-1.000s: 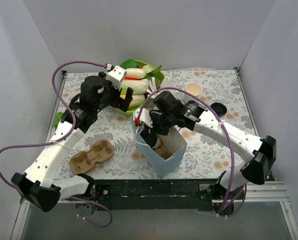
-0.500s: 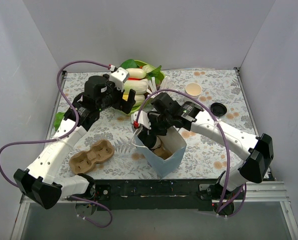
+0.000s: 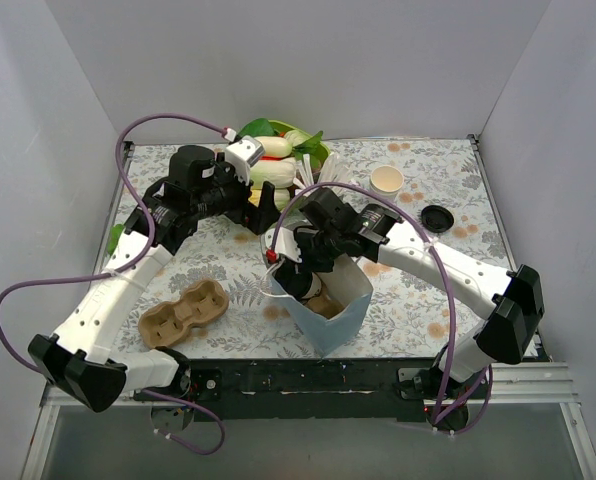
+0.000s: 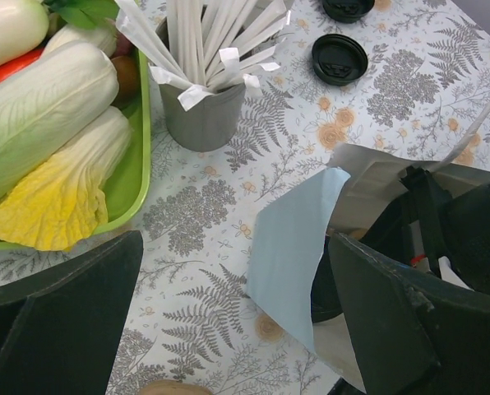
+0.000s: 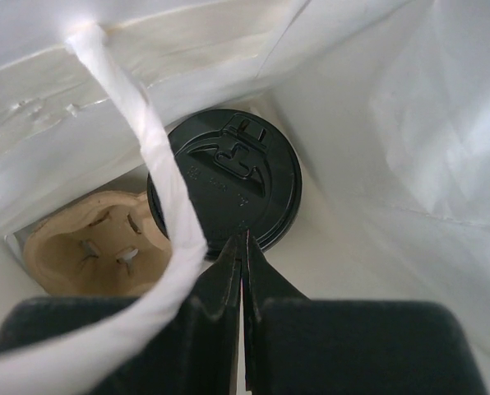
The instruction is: Pack the takeout coffee
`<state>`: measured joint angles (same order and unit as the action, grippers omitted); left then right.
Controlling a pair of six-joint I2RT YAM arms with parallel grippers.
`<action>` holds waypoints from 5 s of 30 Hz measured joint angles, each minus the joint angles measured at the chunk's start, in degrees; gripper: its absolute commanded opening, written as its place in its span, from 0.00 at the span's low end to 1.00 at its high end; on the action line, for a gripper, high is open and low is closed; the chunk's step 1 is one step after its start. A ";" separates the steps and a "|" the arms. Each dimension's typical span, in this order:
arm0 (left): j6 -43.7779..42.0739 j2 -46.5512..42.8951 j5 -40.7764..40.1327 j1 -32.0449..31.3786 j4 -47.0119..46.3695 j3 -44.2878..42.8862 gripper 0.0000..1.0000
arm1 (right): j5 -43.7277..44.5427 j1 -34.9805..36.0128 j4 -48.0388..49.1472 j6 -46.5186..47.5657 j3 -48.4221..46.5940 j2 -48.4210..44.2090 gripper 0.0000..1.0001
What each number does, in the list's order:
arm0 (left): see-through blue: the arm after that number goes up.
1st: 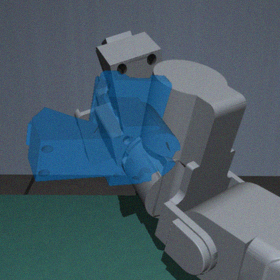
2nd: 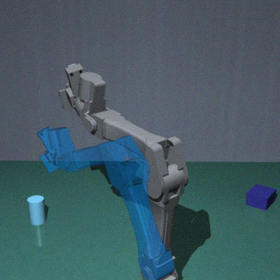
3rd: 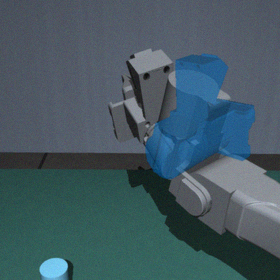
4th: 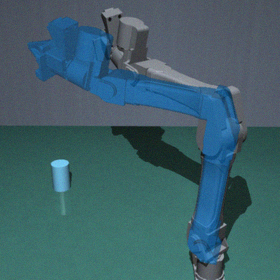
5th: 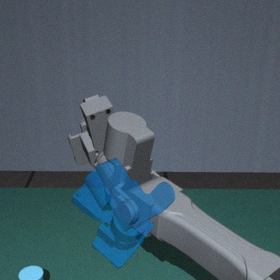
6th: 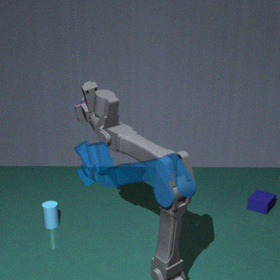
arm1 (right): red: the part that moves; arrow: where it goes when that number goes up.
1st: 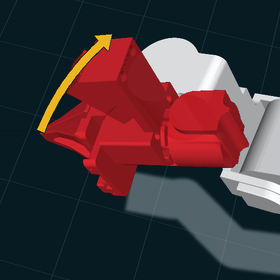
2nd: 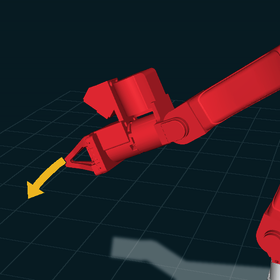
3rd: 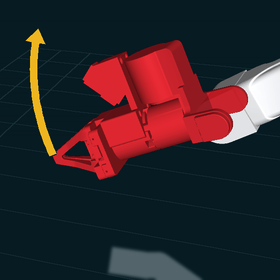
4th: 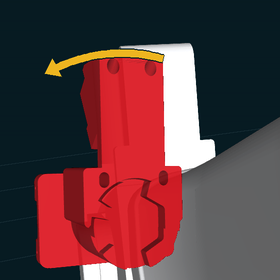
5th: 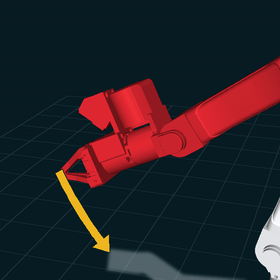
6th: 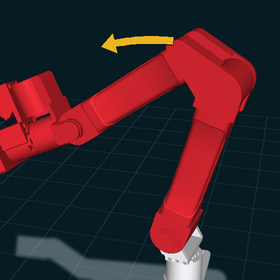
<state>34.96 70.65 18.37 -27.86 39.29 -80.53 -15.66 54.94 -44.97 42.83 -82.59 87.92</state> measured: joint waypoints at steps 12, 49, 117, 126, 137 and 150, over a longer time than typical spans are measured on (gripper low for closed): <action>-3.15 4.63 7.06 0.35 3.80 -0.07 0.89 | 2.75 1.29 -4.76 2.40 -7.87 -0.59 0.01; -7.48 7.98 16.04 0.33 12.00 -1.01 0.00 | 8.68 4.42 0.17 3.45 0.09 1.70 0.01; -11.43 10.16 17.07 0.15 13.62 -3.23 0.00 | 18.67 2.51 2.03 5.79 5.09 -0.24 0.01; -10.60 10.16 16.98 0.15 12.59 -3.56 0.16 | 15.45 2.49 1.44 5.57 4.68 -2.69 0.01; -10.29 10.16 16.65 0.15 12.46 -4.76 0.61 | 16.15 2.38 3.28 5.88 4.68 -6.58 0.01; -8.68 12.22 16.02 0.15 11.45 -13.53 0.98 | 15.93 -3.41 17.75 6.84 2.58 -12.26 0.29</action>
<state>26.28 82.87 34.39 -27.70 50.74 -94.06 0.27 51.53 -27.22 49.67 -80.01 75.66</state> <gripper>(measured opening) 0.963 0.022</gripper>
